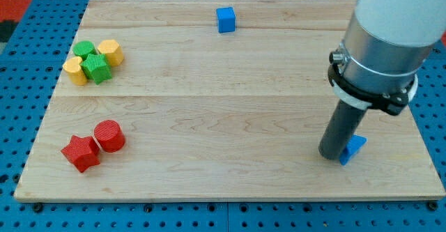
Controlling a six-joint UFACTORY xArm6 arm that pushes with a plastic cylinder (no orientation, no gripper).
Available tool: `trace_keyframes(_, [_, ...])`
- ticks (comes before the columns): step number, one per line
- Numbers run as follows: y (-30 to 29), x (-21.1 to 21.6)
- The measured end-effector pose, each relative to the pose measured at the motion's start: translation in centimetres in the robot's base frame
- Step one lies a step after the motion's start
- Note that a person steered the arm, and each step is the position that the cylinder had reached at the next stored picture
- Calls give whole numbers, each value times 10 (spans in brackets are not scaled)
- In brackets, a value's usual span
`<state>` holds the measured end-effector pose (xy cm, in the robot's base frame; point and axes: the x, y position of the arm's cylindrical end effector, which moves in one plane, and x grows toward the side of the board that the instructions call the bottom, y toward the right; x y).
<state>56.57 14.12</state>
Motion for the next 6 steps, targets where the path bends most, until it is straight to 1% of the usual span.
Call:
trace_keyframes(1, [-79, 52])
trace_keyframes(2, [-179, 52])
trace_keyframes(3, [-328, 42])
trace_keyframes(4, [-419, 9])
trace_keyframes(5, [-343, -25])
trace_keyframes(6, [-260, -26])
